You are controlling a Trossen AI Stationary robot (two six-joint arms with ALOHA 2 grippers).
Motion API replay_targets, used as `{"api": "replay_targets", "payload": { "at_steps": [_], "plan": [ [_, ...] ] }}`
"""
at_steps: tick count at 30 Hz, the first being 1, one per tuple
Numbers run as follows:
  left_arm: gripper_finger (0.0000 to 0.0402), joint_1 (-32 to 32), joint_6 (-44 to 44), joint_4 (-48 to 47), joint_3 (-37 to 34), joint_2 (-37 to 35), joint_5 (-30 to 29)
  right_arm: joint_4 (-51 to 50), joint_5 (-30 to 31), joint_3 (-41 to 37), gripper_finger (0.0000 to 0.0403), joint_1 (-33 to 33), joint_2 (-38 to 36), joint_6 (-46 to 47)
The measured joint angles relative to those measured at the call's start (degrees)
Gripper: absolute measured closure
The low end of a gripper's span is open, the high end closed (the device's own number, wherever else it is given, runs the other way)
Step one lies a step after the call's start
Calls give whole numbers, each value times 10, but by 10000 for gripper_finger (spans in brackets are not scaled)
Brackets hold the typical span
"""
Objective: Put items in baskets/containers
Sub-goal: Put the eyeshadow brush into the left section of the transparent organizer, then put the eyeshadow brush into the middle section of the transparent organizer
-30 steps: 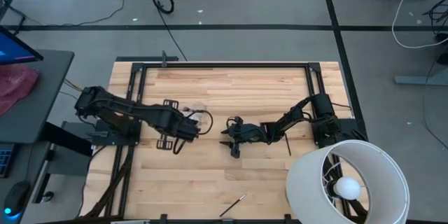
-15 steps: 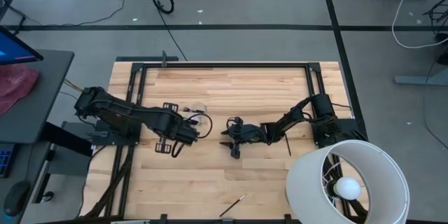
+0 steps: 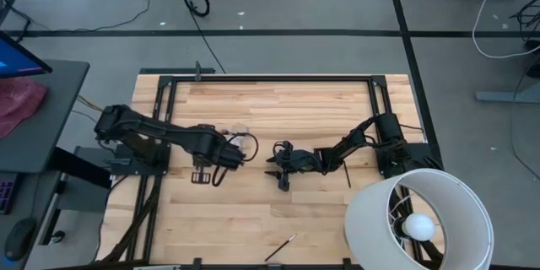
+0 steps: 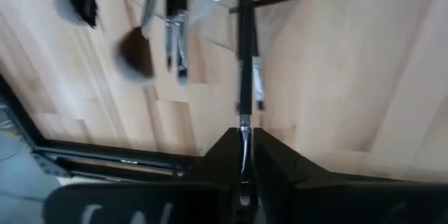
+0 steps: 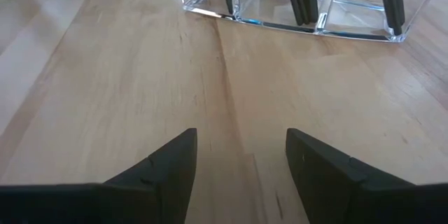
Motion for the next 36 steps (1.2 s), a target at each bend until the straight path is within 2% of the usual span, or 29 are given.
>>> {"api": "replay_targets", "payload": {
  "at_steps": [5, 11, 13, 18, 21, 23, 28, 33, 36],
  "plan": [
    [316, 19, 15, 0, 0, 30, -51, 4, 0, 0, 179, 2, 0, -1],
    [274, 20, 8, 2, 0, 39, -59, 4, -12, -1, 179, 28, -16, -58],
    [269, 14, -5, 0, 2, 39, -59, 4, -54, -1, 179, 38, -38, -68],
    [271, -7, -48, 1, 6, 35, -62, -26, -210, -1, 179, 71, -102, -72],
    [278, -21, -71, 0, 6, 35, -73, -21, -249, 0, 179, 112, -107, -86],
    [282, -29, -83, 2, 6, 35, -86, -19, -244, 0, 179, 144, -104, -98],
    [284, -39, -106, 19, 6, 35, -108, -12, -167, 0, 179, 209, -87, -112],
    [284, -40, -131, 43, 6, 35, -112, -4, -96, 0, 179, 250, -56, -89],
    [284, -40, -137, 66, 6, 35, -112, 33, -85, 0, 179, 262, -20, -71]
  ]
}}
